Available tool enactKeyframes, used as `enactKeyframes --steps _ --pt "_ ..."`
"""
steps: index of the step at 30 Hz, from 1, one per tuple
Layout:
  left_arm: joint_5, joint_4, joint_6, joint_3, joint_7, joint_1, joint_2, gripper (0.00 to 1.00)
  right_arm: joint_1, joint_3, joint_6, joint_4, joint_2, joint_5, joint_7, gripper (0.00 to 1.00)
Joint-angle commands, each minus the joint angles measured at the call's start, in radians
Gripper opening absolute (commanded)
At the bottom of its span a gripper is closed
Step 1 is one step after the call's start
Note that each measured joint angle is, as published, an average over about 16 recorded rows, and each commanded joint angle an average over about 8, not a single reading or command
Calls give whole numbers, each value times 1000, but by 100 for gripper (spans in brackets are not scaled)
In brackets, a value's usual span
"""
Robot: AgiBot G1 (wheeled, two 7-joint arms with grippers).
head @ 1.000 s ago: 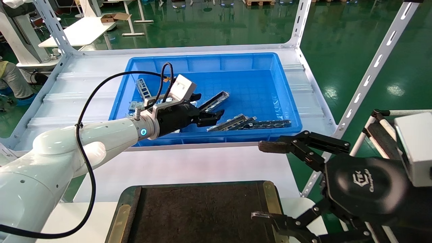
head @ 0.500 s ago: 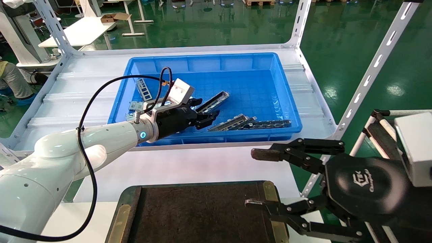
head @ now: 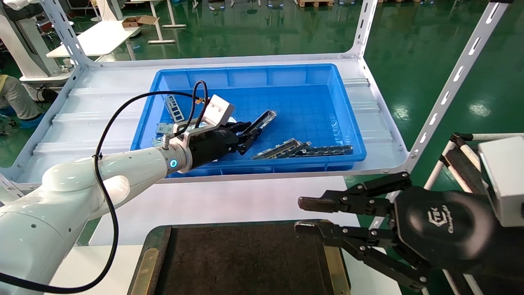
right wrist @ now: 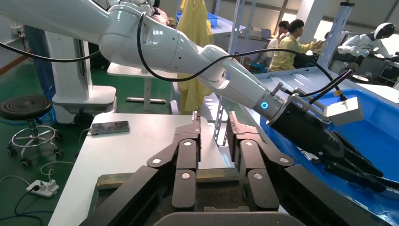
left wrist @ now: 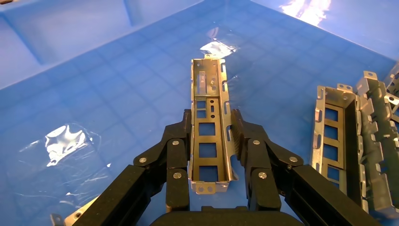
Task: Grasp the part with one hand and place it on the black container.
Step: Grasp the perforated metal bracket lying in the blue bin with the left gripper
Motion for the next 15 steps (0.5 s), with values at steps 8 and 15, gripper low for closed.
enactKeyframes --steps 8,15 --pt "-46 9 -12 8 26 -20 -4 0 0 0 0 0 0 0 0 0" --pt "-83 16 -17 -1 56 -55 -11 0 0 0 0 0 0 0 0 0"
